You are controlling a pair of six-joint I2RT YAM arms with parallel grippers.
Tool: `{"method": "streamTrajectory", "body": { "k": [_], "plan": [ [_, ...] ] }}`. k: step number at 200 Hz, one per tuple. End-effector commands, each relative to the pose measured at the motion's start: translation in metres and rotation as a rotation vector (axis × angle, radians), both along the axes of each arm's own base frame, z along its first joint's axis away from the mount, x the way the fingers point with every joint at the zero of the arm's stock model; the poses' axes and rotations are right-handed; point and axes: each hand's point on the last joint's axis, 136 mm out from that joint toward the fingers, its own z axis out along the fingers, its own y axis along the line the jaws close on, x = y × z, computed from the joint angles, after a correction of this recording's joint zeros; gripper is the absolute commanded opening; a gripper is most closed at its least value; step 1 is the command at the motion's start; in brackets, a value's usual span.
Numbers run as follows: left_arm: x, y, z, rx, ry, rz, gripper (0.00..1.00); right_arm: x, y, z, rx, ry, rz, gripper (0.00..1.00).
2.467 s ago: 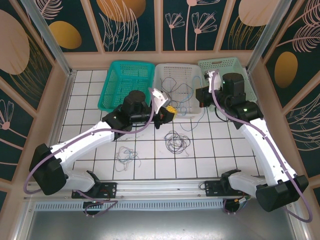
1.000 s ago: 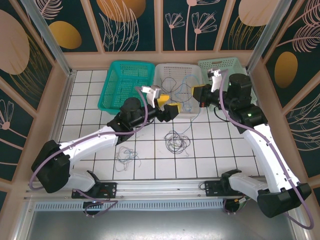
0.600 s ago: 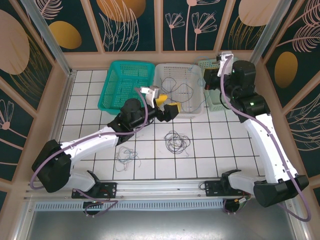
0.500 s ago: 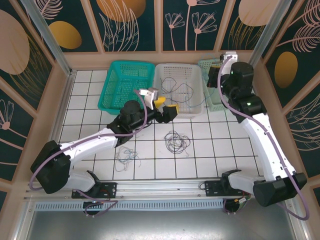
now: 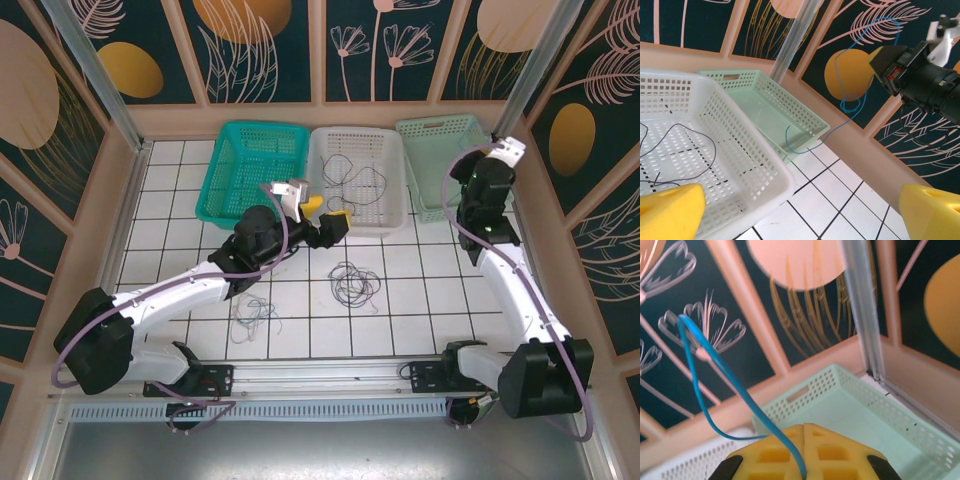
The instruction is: Untangle the cables
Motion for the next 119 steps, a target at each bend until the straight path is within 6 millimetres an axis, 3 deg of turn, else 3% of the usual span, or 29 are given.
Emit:
{"method": "streamTrajectory", "body": {
  "k": [1, 47, 72, 119],
  "plan": [
    [0.002, 0.004, -0.001, 0.01, -0.011, 0.016, 0.99, -0.012, -0.024, 0.034, 0.09, -0.227, -0.072, 0.0],
    [0.004, 0.004, -0.009, 0.028, -0.002, 0.026, 0.99, 0.004, -0.049, 0.014, 0.151, -0.272, -0.056, 0.0],
    [0.005, 0.003, -0.014, 0.034, 0.009, 0.031, 0.99, 0.027, -0.057, -0.006, 0.176, -0.249, -0.011, 0.0],
    [0.008, 0.005, -0.02, 0.049, 0.02, 0.048, 0.99, 0.08, -0.042, -0.032, 0.109, -0.131, 0.189, 0.0]
  ]
}}
